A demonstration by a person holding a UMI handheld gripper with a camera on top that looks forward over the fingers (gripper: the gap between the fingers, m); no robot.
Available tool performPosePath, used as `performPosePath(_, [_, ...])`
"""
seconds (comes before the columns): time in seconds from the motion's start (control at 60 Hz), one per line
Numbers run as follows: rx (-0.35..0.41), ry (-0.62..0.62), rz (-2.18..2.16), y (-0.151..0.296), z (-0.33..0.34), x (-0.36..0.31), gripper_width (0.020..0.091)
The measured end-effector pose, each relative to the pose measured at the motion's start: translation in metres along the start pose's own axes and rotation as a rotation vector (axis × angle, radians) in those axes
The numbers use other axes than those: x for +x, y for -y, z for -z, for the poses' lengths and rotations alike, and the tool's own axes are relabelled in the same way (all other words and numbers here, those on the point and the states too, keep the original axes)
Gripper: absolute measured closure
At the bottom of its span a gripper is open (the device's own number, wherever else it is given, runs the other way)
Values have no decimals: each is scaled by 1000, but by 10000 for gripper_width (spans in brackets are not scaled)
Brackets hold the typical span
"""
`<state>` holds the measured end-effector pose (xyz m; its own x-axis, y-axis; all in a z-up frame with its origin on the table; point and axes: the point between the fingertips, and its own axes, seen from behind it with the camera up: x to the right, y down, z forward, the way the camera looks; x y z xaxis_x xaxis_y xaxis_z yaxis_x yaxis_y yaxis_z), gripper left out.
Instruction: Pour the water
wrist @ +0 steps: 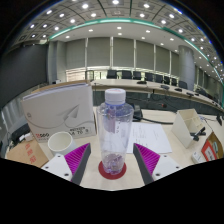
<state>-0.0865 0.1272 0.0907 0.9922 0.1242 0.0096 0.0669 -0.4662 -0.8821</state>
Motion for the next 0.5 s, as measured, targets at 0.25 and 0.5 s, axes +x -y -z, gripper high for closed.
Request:
performPosePath(0.25, [-144, -59, -21, -3, 103, -14, 247])
performPosePath(0.5, [-201, -103, 33, -7, 235, -45, 241])
